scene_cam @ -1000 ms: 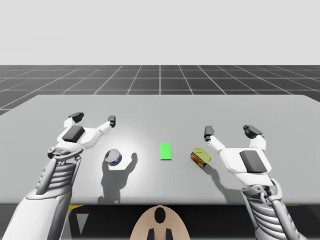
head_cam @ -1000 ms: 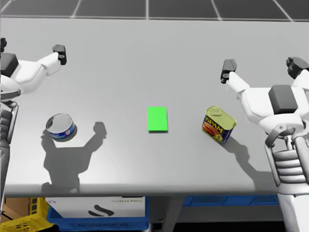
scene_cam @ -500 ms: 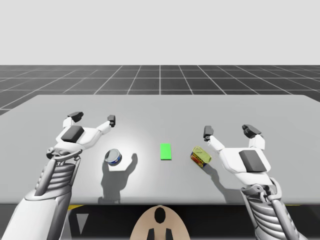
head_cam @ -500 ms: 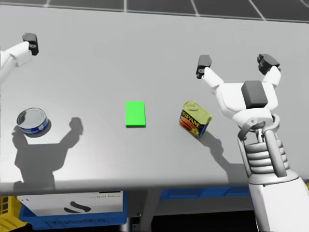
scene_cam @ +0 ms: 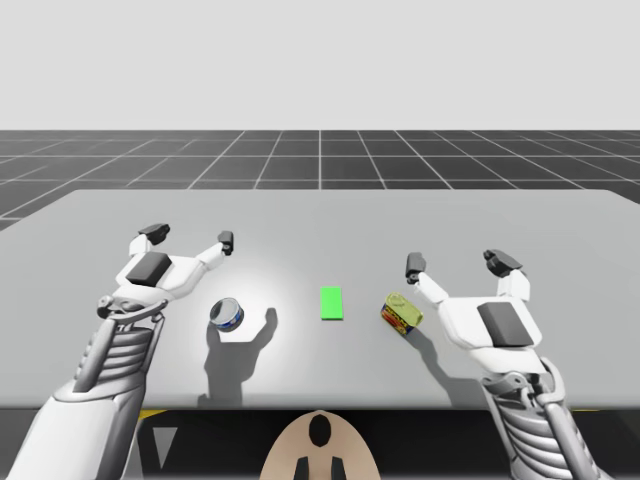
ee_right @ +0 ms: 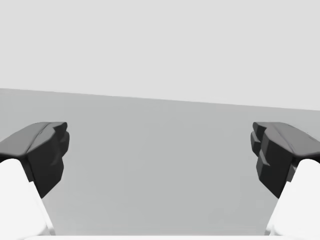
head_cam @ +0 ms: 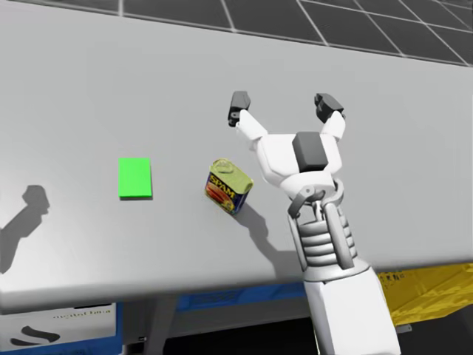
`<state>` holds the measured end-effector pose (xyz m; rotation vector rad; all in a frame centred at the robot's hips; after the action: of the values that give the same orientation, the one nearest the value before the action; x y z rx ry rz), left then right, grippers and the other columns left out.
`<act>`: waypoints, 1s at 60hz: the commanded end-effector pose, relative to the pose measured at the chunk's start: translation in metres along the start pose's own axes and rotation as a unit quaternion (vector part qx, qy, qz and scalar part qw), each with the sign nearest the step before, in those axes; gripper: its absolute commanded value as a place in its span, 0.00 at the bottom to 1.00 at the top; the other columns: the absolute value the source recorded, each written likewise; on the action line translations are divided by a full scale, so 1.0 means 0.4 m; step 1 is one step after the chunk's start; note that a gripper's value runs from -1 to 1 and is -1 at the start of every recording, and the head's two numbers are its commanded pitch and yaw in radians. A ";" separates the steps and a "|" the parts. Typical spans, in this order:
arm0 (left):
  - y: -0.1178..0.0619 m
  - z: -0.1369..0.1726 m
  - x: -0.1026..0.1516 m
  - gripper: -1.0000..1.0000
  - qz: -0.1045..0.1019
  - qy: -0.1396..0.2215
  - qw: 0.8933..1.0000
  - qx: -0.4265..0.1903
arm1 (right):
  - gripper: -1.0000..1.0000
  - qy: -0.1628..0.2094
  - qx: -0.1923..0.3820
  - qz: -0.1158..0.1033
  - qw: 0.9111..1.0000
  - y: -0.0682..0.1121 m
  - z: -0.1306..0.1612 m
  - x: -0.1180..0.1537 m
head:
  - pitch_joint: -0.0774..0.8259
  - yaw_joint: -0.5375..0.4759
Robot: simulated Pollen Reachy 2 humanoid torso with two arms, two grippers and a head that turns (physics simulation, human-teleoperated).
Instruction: Look at the card. If it is red, pick the object on the left. If it is green, pick the object on the right.
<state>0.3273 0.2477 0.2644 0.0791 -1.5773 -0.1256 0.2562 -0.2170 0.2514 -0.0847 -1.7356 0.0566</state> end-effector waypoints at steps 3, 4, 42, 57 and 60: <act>0.005 -0.004 -0.007 0.00 0.003 0.004 1.000 0.006 | 0.00 0.004 0.018 0.003 1.000 0.019 0.043 0.019 | 0.86 0.22; 0.005 -0.004 -0.007 0.00 0.004 0.005 1.000 0.006 | 0.00 0.015 0.027 -0.009 0.999 0.018 0.050 0.021 | 0.86 0.22; 0.015 0.000 -0.009 0.00 0.003 0.002 1.000 0.022 | 0.00 0.052 0.152 -0.038 0.986 0.036 0.251 -0.167 | 0.86 0.23; 0.019 0.001 -0.007 0.00 0.006 0.001 1.000 0.023 | 0.00 0.120 0.130 -0.059 0.982 0.028 0.187 -0.237 | 0.86 0.23; 0.020 0.002 -0.006 0.00 0.006 0.001 1.000 0.023 | 0.00 0.137 0.137 -0.071 0.979 0.027 0.169 -0.244 | 0.86 0.23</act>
<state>0.3272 0.2551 0.2624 0.1060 -1.5767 -0.0828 0.1884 -0.2144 0.1537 0.1867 -1.5094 0.2051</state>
